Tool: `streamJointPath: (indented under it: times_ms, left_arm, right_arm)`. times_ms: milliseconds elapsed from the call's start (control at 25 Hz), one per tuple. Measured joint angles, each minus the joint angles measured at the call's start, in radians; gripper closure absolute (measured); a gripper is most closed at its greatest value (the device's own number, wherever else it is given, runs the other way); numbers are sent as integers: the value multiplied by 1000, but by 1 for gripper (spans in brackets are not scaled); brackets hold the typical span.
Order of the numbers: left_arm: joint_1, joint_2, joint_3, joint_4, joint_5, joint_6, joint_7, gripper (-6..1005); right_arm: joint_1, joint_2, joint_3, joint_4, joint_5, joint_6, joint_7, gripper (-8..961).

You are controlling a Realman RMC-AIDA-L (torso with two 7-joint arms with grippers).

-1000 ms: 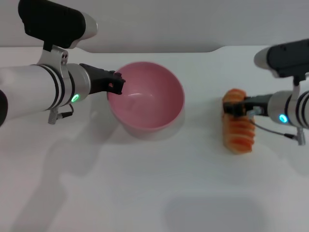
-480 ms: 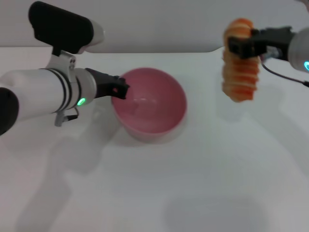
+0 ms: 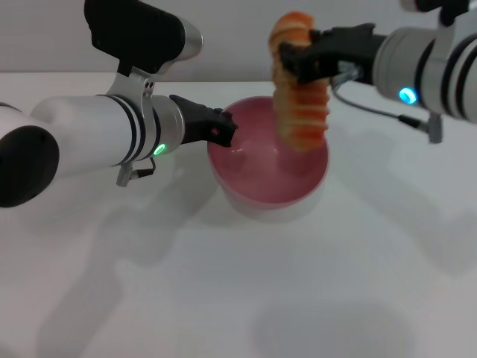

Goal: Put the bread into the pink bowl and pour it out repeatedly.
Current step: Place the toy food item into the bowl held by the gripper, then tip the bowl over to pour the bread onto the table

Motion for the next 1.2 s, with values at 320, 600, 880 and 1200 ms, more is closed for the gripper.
streamJointPath:
  times_ms: [320,600,880,1200]
  left_arm:
    - [4,4,-14,7,1,0,7,945]
    - [6,5,-22,19,8,0,8,945]
    - [13,5,-16,18,63,9,29,944]
    - [40,4,25,70,285,16,141,944]
  right_arm:
    - [-20,0,-49,14,-30,-18,4,545]
    - [-30,1,-46,10,-29,-26,13,259]
    - [-111,5,1,-89,-154,-34,87,203]
    - [-291,5,211,-88,-238,40,138,204]
